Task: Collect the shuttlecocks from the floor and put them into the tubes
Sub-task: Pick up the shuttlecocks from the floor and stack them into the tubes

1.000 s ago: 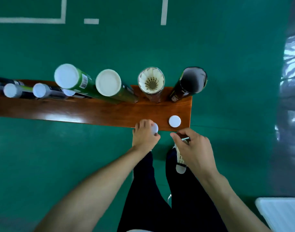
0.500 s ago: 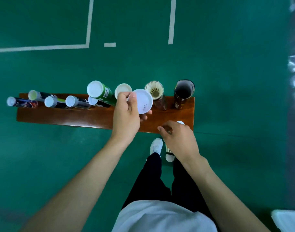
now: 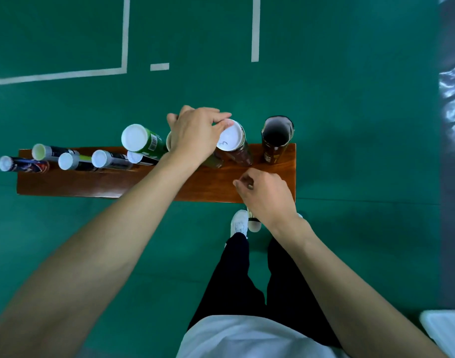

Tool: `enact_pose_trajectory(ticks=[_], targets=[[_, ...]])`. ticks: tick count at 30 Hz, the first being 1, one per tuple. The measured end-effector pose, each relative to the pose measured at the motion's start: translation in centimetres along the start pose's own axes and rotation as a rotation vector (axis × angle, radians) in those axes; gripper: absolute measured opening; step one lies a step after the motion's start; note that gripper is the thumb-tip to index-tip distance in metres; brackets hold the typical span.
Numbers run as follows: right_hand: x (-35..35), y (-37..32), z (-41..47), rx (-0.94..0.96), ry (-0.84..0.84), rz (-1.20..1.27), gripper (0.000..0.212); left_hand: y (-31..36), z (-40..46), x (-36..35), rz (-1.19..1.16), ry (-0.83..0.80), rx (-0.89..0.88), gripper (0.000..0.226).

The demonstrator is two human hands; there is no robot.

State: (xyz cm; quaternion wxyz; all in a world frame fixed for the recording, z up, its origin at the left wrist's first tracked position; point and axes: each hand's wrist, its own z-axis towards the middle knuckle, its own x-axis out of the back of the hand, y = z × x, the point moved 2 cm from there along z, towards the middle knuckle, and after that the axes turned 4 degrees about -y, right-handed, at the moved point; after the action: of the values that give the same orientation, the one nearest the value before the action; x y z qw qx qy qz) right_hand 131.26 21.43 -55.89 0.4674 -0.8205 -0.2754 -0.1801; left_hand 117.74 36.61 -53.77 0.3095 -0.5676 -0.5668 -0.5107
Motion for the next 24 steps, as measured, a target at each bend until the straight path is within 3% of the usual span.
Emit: enact_pose_trajectory(ticks=[13, 17, 21, 24], targets=[[-0.7, -0.7, 0.0, -0.019, -0.014, 0.016, 0.026, 1.0, -0.3, 0.2, 0.034, -0.101, 0.002, 0.050], [-0.7, -0.2, -0.3, -0.027, -0.003, 0.003, 0.027, 1.7, -0.3, 0.2, -0.062, -0.191, -0.004, 0.074], [-0.5, 0.1, -0.5, -0.034, 0.010, 0.012, 0.026, 2.1, -0.5, 0.3, 0.056, -0.288, -0.078, 0.108], [-0.5, 0.3, -0.6, -0.040, 0.009, 0.023, 0.026, 2.0, -0.7, 0.1, 0.090, -0.304, -0.117, 0.103]])
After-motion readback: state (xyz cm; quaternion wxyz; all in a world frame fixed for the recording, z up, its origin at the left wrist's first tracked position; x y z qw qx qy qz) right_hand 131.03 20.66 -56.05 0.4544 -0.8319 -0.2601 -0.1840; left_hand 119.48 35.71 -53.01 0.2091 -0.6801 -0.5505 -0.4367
